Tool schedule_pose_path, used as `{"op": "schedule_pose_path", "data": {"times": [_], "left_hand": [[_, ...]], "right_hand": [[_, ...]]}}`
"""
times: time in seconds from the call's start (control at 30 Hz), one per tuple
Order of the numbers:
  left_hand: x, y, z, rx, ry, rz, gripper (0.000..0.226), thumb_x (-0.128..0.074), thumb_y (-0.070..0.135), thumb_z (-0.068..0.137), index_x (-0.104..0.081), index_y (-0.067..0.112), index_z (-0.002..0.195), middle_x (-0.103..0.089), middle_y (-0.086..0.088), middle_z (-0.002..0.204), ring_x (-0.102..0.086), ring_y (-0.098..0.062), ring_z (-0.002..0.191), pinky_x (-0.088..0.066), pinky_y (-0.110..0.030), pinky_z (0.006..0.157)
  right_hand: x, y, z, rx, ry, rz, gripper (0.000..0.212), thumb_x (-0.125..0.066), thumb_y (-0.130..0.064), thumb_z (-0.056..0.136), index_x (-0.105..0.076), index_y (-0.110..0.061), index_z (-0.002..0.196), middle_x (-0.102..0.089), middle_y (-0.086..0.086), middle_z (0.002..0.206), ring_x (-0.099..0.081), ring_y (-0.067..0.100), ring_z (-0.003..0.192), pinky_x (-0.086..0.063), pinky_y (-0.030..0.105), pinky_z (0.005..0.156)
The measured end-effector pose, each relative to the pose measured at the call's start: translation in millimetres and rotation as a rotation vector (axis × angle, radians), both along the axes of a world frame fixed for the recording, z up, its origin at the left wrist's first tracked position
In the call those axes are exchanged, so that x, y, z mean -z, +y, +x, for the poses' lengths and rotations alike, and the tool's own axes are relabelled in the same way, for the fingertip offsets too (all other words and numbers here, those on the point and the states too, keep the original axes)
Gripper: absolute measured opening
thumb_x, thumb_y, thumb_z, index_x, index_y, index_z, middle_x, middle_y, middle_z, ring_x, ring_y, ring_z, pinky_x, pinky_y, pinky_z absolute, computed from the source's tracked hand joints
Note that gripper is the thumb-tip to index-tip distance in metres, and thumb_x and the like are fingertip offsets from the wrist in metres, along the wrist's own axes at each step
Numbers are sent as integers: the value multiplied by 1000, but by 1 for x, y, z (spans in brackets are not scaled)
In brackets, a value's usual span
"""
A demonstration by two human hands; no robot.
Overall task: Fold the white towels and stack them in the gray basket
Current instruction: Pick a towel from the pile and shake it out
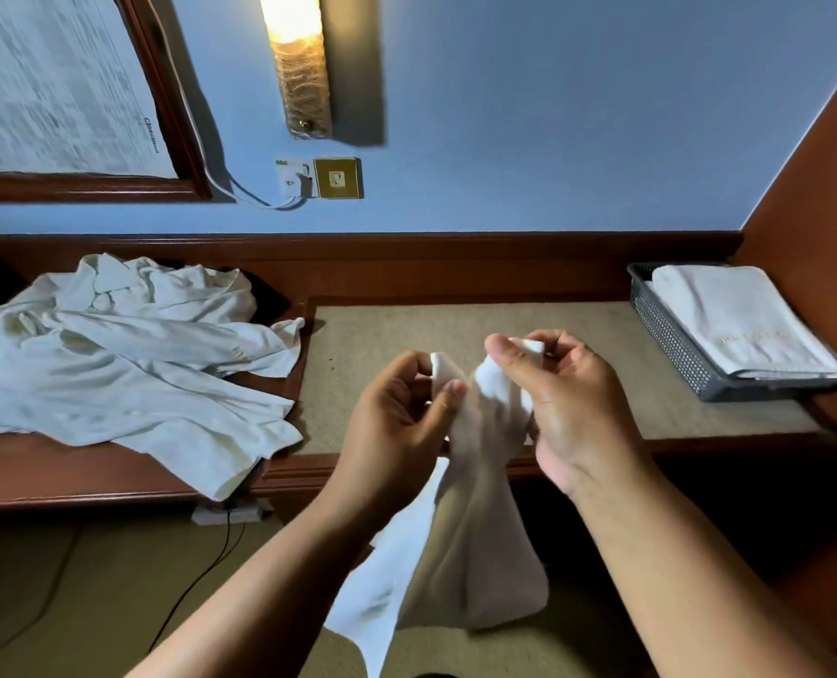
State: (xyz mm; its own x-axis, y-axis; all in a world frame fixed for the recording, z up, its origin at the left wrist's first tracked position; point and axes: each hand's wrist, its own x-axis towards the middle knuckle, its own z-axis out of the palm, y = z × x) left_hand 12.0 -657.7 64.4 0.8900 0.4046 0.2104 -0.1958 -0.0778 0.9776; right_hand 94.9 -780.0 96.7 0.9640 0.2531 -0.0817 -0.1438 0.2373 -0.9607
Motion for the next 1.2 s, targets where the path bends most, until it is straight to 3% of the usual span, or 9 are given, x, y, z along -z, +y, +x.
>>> {"op": "schedule_pose_path", "data": {"times": [0.17,0.37,0.47,0.63,0.77,0.87,0.93,1.07,1.2], "left_hand": [[-1,-5,-7,-23,-22,-75,8,-61,14,98,-58,7,95,-75,-11,84,-75,-23,80,-61,-37,66],[-4,7,-17,-45,-42,-124,6,-58,9,99,-56,5,95,-74,-10,78,-75,-21,73,-59,-32,63],[-3,7,-20,-15,-54,-88,6,-58,10,99,-55,4,98,-74,-14,82,-75,-28,77,-60,-34,66],[-7,6,-26,14,-63,-115,23,-59,10,96,-45,13,114,-76,-16,81,-75,-27,76,-60,-32,70],[-7,11,-31,38,-42,-169,16,-58,-1,97,-57,3,113,-74,-19,92,-75,-29,90,-61,-37,81],[-2,12,-38,97,-21,-217,20,-51,-13,97,-59,-1,110,-72,-23,103,-73,-29,100,-58,-33,89],[1,12,-40,103,-19,-227,13,-54,-4,97,-60,1,108,-74,-22,99,-74,-28,96,-58,-32,87],[0,17,-38,35,-11,-16,11,-59,4,98,-68,6,102,-78,-9,89,-76,-23,88,-60,-34,84],[2,30,-33,-155,-18,302,12,-72,25,90,-75,36,95,-69,9,90,-68,-15,88,-57,-31,79]], "right_hand": [[2,6,-19,-48,-51,-47,18,-82,-15,76,-65,-11,79,-72,1,69,-68,11,64,-52,22,55],[8,2,-29,-239,-147,-58,16,-75,-16,81,-76,-13,97,-78,4,97,-74,18,96,-57,26,80],[11,3,-23,-106,-281,-246,12,-74,-18,87,-77,-21,98,-78,-5,93,-73,10,92,-58,31,81],[7,11,-19,-38,-447,-411,17,-77,-25,86,-78,-24,103,-76,-16,93,-70,-3,90,-56,18,74],[8,15,-22,-158,-410,-392,16,-78,-25,86,-79,-24,101,-77,-14,91,-72,2,89,-61,30,77],[6,13,-18,-140,-322,-325,12,-83,-23,79,-76,-21,89,-76,-6,81,-73,9,80,-59,30,71],[6,12,-17,-126,-256,-268,20,-87,-19,74,-67,-17,79,-72,0,74,-72,17,75,-59,34,70],[10,10,-19,-166,-245,-257,20,-88,-25,68,-68,-21,70,-71,2,71,-68,17,72,-56,32,67],[11,6,-22,-296,-234,-234,9,-82,-23,75,-76,-25,81,-75,1,84,-71,14,86,-56,30,75]]}}
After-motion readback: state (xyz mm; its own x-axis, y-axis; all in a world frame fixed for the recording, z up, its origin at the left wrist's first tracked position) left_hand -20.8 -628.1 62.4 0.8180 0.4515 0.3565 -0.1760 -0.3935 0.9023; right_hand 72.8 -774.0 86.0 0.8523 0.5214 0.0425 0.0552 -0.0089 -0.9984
